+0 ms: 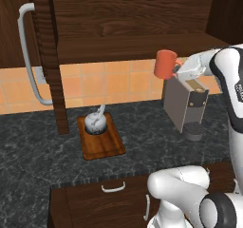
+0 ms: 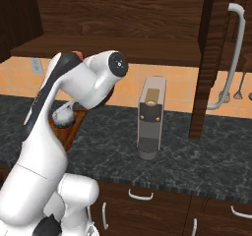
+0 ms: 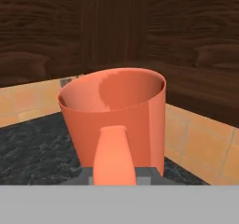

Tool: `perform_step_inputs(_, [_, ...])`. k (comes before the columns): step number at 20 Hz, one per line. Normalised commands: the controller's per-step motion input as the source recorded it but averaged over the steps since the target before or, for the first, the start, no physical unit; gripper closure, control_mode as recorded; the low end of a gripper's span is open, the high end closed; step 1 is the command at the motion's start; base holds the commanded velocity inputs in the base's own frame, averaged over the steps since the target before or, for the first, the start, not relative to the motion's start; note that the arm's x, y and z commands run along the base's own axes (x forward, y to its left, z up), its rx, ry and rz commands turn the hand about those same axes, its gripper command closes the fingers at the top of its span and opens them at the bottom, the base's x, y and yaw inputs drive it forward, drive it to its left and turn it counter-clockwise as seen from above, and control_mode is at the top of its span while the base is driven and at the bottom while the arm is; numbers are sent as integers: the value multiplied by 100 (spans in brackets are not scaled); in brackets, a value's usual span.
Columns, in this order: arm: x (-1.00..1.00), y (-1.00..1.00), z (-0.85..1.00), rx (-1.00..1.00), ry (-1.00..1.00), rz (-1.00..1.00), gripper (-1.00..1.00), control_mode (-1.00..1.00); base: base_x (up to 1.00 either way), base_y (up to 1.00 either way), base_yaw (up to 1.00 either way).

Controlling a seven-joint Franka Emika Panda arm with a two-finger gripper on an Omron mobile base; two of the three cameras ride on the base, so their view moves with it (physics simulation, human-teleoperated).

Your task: Pick the kettle from the counter and place it on the tray. Then pick the mug from the cabinet and place it on the tray. Then close the cabinet doors.

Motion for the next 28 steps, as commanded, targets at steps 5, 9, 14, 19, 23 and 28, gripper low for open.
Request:
perform_step_inputs(5, [-50, 51, -39, -6, 5, 7, 100, -100, 0, 0, 0])
perform_step_inputs(9, [-30, 45, -49, -4, 10, 4, 100, -100, 0, 0, 0])
perform_step_inputs(14, [-5, 41, -64, -5, 20, 0, 100, -100, 0, 0, 0])
perform_step_inputs(19, [-1, 35, -65, 0, 23, 0, 100, -100, 0, 0, 0])
perform_step_inputs(23, [-1, 40, -78, 0, 16, 0, 100, -100, 0, 0, 0])
perform_step_inputs(28, [52, 20, -60, 3, 5, 0, 100, -100, 0, 0, 0])
